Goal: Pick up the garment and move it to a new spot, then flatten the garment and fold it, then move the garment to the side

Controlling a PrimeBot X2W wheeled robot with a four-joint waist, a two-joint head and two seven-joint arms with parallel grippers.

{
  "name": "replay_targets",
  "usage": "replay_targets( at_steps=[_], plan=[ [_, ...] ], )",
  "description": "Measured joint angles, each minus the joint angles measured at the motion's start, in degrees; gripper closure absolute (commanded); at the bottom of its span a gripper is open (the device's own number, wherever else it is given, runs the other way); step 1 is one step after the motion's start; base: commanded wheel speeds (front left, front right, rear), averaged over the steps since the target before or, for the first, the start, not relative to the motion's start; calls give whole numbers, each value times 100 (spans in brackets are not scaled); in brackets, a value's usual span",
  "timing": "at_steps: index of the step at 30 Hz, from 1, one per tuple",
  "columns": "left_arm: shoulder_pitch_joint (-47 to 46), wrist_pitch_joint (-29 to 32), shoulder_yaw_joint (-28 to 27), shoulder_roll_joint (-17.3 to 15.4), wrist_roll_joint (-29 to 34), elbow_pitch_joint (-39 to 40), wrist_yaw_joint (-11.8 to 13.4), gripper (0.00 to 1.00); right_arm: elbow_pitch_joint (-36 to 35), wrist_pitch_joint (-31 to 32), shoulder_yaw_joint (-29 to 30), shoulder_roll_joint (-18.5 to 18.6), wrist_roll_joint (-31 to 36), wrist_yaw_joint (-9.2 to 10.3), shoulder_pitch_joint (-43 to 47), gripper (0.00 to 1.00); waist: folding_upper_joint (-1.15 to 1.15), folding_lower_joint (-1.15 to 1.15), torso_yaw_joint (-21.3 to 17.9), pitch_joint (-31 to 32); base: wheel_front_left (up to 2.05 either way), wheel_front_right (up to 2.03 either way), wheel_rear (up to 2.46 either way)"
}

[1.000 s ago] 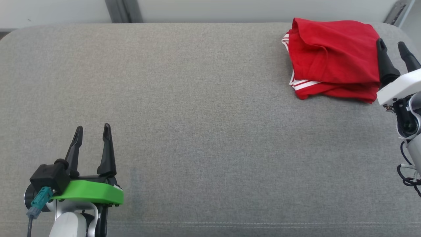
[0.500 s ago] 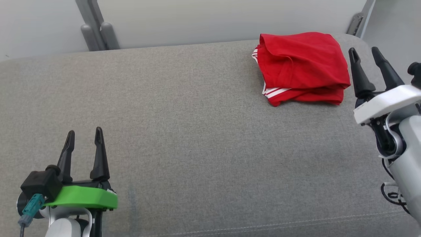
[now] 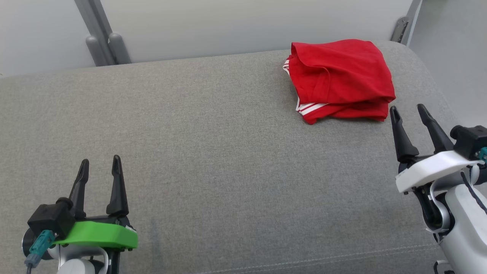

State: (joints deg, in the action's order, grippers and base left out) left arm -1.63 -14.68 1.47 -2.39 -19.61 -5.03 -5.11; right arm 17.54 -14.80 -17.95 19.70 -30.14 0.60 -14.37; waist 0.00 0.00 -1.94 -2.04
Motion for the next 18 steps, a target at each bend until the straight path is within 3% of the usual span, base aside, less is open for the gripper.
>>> replay_targets(
  at_steps=[18],
  plan=[
    [75, 0, 71, 0, 67, -8, -42, 0, -548, 0, 211, -133, 369, 58, 609, 0, 0, 0, 52, 63, 0, 0, 0]
  ],
)
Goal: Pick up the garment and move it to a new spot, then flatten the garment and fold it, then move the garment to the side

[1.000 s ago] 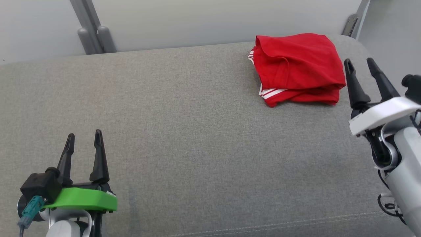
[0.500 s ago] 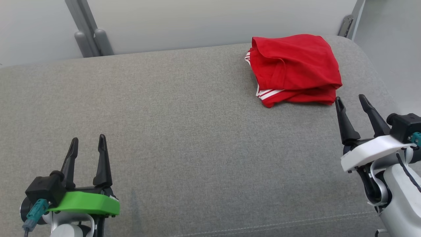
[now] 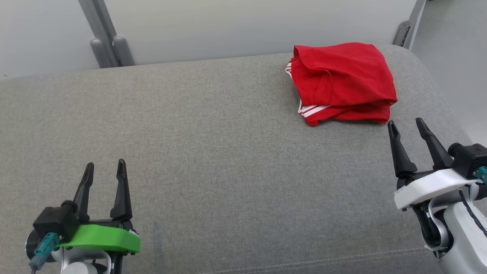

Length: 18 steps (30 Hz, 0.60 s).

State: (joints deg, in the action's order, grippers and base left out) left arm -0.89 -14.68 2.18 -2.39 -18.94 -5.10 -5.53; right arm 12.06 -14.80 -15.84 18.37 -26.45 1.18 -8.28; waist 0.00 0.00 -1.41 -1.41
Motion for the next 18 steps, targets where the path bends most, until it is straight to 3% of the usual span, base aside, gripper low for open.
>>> replay_targets(
  at_steps=[5, 6, 18],
  plan=[
    [2, 0, 3, 0, 4, 1, 0, 0, -85, 0, 65, -32, 80, 0, 108, 0, 0, 0, 4, 12, 0, 0, 0],
    [3, 0, 8, 0, 4, 1, -1, 100, -103, 0, 77, -36, 112, 0, 128, 100, 0, 0, 4, 15, 0, 0, 0],
    [149, 110, -7, 78, -291, -392, 0, 100, 168, 85, 116, -331, -203, -26, 465, 100, 0, 0, 12, 25, 0, 0, 0]
  ],
)
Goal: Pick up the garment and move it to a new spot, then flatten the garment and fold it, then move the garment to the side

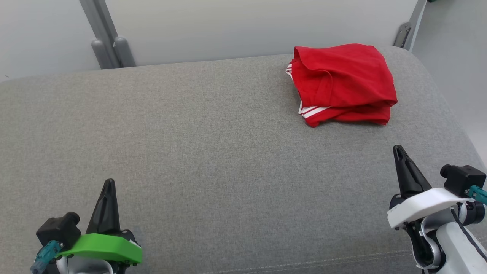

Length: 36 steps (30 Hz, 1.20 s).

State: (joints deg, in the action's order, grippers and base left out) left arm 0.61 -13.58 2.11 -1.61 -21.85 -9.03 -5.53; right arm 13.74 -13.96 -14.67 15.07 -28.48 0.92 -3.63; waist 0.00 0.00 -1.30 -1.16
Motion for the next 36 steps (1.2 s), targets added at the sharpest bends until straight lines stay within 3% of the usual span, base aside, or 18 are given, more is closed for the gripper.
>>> replay_targets(
  at_steps=[9, 36],
  plan=[
    [-7, 253, -67, 1, -933, -135, -1, 100, 12, 227, 214, -132, -757, -93, -1, 100, 0, 0, 13, 12, 0, 0, 0],
    [-93, 833, -269, 1, -2770, -321, -47, 100, 82, 811, 847, -488, -2495, -292, -2, 100, 0, 0, 53, 40, 0, 0, 0]
  ],
)
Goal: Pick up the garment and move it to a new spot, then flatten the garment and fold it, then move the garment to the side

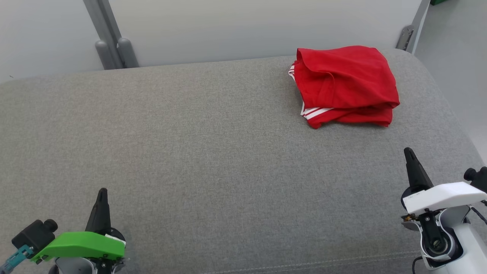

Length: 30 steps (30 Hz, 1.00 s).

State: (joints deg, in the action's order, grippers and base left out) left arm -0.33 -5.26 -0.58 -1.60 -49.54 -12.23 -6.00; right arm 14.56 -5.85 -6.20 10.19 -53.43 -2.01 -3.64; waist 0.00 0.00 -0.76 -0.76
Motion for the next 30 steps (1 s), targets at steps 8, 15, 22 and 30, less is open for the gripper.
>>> replay_targets(
  at_steps=[8, 15, 22, 30],
  plan=[
    [-32, 170, -77, 0, -536, -33, -3, 100, 27, 146, 189, -115, -515, -54, 0, 100, 0, 0, 11, 9, 0, 0, 0],
    [-82, 300, -122, -1, -1068, -67, -10, 100, 53, 310, 355, -203, -980, -113, -1, 100, 0, 0, 20, 16, 0, 0, 0],
    [-91, 456, -157, -1, -1512, -123, -12, 100, 68, 449, 511, -296, -1422, -171, -2, 100, 0, 0, 29, 23, 0, 0, 0],
    [-154, 593, -231, -2, -2127, -179, -40, 100, 78, 603, 698, -403, -1936, -250, -3, 100, 0, 0, 39, 31, 0, 0, 0]
  ],
)
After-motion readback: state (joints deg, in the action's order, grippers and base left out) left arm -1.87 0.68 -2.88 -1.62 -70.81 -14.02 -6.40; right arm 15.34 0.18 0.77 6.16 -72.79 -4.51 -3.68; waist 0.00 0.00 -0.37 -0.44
